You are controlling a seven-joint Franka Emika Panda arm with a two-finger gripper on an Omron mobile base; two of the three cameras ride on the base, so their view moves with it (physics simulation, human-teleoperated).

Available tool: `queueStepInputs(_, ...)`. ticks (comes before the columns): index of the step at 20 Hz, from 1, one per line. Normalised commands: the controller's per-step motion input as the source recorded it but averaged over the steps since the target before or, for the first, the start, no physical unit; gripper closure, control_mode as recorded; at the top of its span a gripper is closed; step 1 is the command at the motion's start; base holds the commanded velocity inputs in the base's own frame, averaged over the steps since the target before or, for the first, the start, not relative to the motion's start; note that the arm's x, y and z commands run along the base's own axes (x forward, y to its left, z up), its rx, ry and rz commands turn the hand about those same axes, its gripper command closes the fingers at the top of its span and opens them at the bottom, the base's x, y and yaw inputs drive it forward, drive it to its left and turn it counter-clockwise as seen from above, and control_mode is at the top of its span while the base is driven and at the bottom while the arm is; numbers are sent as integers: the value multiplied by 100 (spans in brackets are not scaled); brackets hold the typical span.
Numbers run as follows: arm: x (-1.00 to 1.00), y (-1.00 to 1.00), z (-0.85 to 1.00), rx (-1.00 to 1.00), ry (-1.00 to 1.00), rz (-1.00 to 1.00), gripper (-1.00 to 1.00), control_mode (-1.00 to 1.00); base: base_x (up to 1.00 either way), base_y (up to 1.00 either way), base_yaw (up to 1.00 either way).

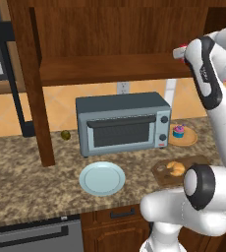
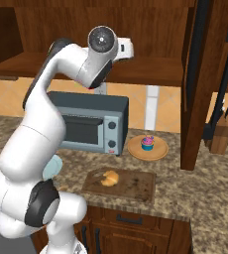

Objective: From the different types of pastries on the counter, select a croissant and place it on the cutting board. Then retrieve a jar of jam from the cabinet and place it alongside the croissant on the cutting board.

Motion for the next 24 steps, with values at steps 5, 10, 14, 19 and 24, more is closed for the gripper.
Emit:
queueStepInputs(5, -78, 2, 53, 0, -5, -12, 100, -100, 0, 0, 0)
queueStepInputs(10, -73, -2, 33, 0, 0, -19, 100, -100, 0, 0, 0)
queueStepInputs(14, -65, -7, 9, 0, 0, -19, 100, -100, 0, 0, 0)
queueStepInputs(19, -71, -13, 0, 1, 0, -19, 100, -100, 0, 0, 0)
queueStepInputs(24, -77, -3, -6, 1, 4, -13, 100, -100, 0, 0, 0)
